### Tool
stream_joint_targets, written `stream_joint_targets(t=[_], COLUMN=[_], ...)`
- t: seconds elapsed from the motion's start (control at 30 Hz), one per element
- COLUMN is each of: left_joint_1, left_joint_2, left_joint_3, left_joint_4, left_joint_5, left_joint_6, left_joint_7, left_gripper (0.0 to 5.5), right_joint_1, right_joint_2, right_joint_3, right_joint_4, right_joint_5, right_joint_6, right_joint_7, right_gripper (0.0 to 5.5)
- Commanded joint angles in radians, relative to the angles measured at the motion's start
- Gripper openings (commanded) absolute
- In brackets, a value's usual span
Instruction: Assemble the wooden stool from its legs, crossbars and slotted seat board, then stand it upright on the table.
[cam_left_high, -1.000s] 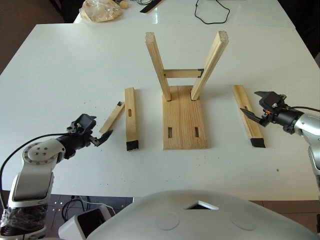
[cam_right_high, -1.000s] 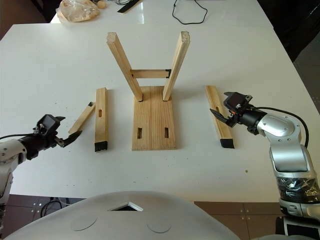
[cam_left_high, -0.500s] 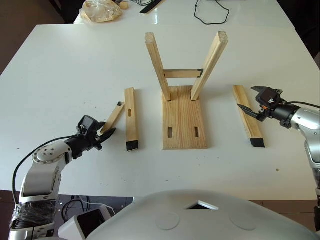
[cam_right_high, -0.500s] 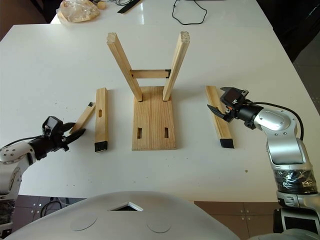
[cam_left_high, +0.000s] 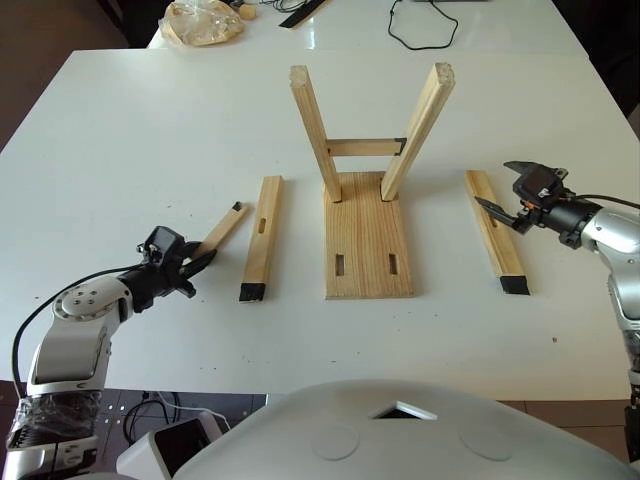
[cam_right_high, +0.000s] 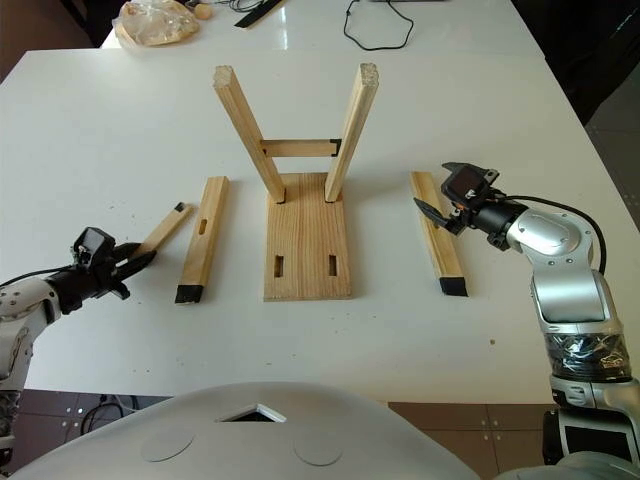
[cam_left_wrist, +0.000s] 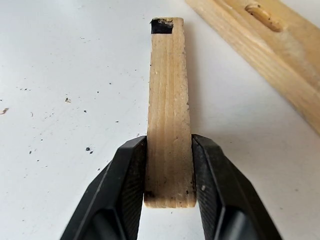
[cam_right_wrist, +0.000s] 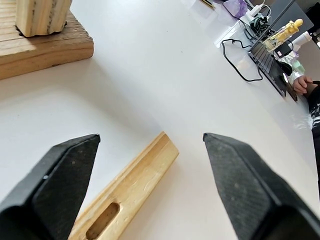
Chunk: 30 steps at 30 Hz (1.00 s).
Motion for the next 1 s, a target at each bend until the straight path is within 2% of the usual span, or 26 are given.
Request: stream_joint_targets(t=[0.03, 0.13, 0.23, 0.37, 0.47, 0.57, 0.7, 1.0], left_joint_1=[-0.089, -0.22, -0.32, -0.428, -0.478, -0.523, -0.549, -0.545], left_joint_2=[-0.02, -0.07, -0.097, -0.087, -0.068, -0.084, -0.087, -0.096], left_joint_3=[0.108, 0.232, 0.281, 0.268, 0.164, 0.034, -0.094, -0.172], left_joint_4=[-0.007, -0.059, -0.205, -0.423, -0.569, -0.607, -0.599, -0.575], left_joint_5=[-0.051, -0.174, -0.311, -0.6, -0.861, -0.974, -0.967, -0.882], left_joint_6=[-0.019, -0.03, -0.036, 0.051, 0.142, 0.208, 0.252, 0.243], left_joint_7=[0.058, 0.134, 0.159, 0.165, 0.175, 0.164, 0.127, 0.098], left_gripper=[1.3, 1.3, 1.3, 1.3, 1.3, 1.3, 1.3, 1.3], right_joint_1=[-0.078, -0.16, -0.268, -0.301, -0.319, -0.378, -0.487, -0.546], right_joint_2=[0.013, 0.065, 0.118, 0.108, 0.086, 0.084, 0.095, 0.09], right_joint_3=[-0.064, -0.148, -0.252, -0.361, -0.343, -0.25, -0.169, -0.137], right_joint_4=[0.024, 0.02, -0.033, -0.174, -0.224, -0.211, -0.18, -0.198], right_joint_5=[0.029, 0.153, 0.369, 0.866, 1.107, 1.136, 1.167, 1.226], right_joint_6=[0.03, 0.057, 0.159, 0.432, 0.548, 0.592, 0.631, 0.661], right_joint_7=[-0.05, -0.067, -0.078, 0.026, 0.112, 0.18, 0.209, 0.26], right_gripper=[3.81, 3.81, 3.81, 3.81, 3.81, 3.81, 3.81, 3.81])
